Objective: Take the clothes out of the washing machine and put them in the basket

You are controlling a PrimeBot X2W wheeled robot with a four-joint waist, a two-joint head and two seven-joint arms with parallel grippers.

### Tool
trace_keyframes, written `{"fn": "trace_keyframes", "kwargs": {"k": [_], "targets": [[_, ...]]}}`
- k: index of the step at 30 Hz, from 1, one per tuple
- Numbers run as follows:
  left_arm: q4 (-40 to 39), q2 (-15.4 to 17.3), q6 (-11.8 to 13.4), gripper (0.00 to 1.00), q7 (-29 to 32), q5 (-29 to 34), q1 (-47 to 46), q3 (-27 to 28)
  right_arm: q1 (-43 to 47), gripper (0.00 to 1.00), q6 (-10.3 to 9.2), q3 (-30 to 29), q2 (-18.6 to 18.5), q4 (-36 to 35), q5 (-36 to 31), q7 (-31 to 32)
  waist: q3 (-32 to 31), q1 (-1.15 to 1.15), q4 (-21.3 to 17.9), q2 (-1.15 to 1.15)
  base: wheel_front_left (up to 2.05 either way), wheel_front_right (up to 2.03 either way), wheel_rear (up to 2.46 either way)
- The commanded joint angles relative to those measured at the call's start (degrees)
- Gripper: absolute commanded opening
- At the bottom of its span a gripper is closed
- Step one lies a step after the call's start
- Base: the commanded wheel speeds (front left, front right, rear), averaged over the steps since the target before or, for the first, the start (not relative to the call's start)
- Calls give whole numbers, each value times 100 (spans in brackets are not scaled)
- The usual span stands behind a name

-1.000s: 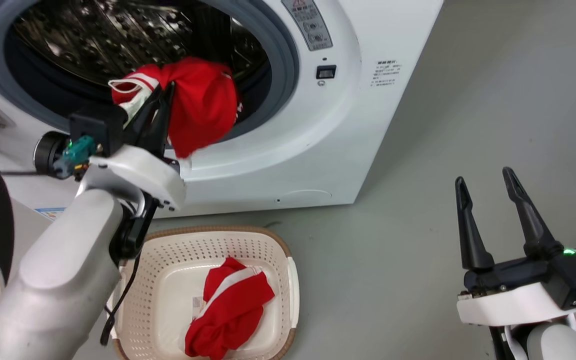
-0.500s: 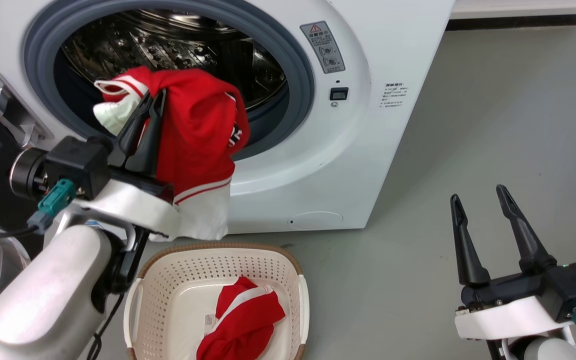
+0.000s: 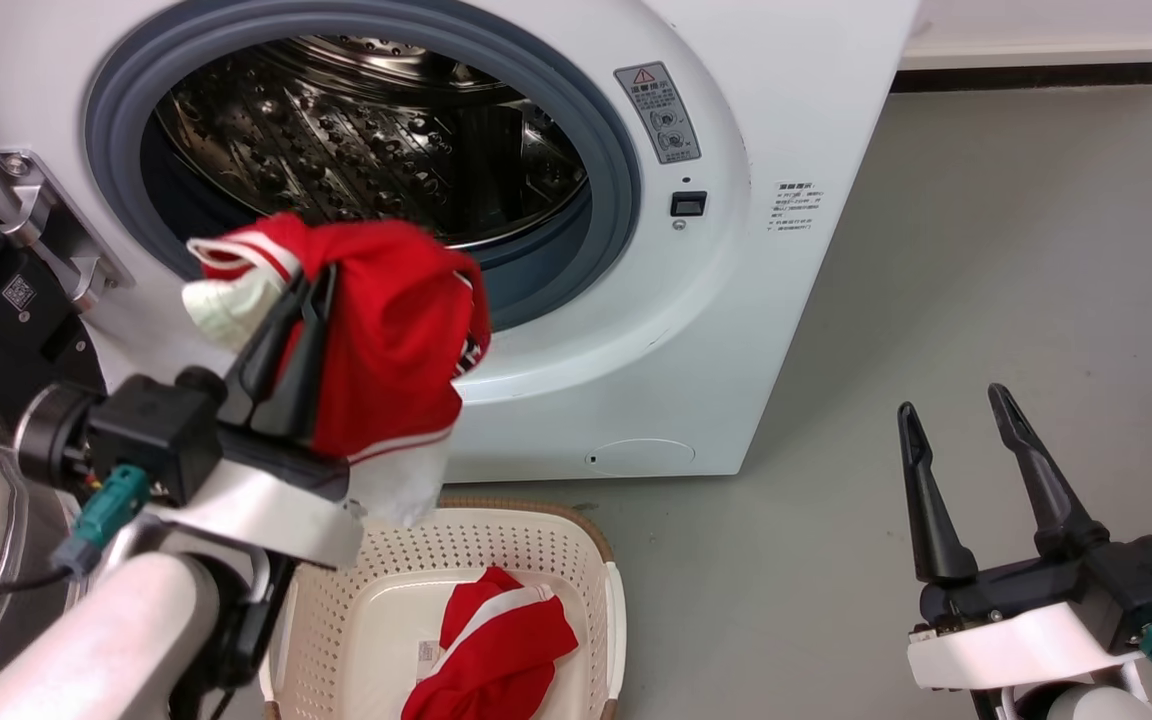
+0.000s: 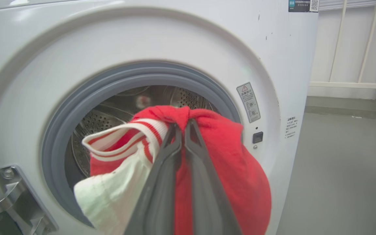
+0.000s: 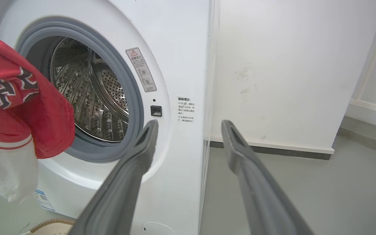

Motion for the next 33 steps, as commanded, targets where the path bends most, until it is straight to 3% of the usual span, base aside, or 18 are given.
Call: {"fn": "trace_keyframes", "kwargs": {"k": [1, 7, 14, 16, 17, 24, 33], "targets": [[-64, 31, 39, 0, 31, 7, 145, -36, 65, 100, -5, 6, 9, -17, 31, -12, 19, 1, 7, 0, 0, 0, 0], [184, -149, -5, 0, -3, -135, 611, -323, -169, 100, -4, -22, 10, -82, -3, -12, 359, 1, 17, 0, 0, 0, 0], [1163, -535, -335, 0, -69, -214, 648, -644, -444, 100, -4, -2, 10, -162, -50, -12, 893, 1, -47, 0, 0, 0, 0], [1601, -685, -484, 0, -110, -192, 539, -737, -546, 100, -5, -1, 9, -185, -70, -12, 1071, 1, -87, 0, 0, 0, 0], [2369, -954, -760, 0, -157, -267, 401, -825, -704, 100, -4, -10, 9, -216, -87, -12, 1358, 1, -160, 0, 0, 0, 0], [4337, -1581, -1322, 0, -256, -282, -227, -848, -1069, 100, -4, -85, 10, -344, -65, -12, 2113, 1, -338, 0, 0, 0, 0], [6342, -2126, -1776, 0, -257, -272, -1182, -839, -1431, 100, -4, -179, 11, -488, -1, -13, 2979, 1, -491, 0, 0, 0, 0]]}}
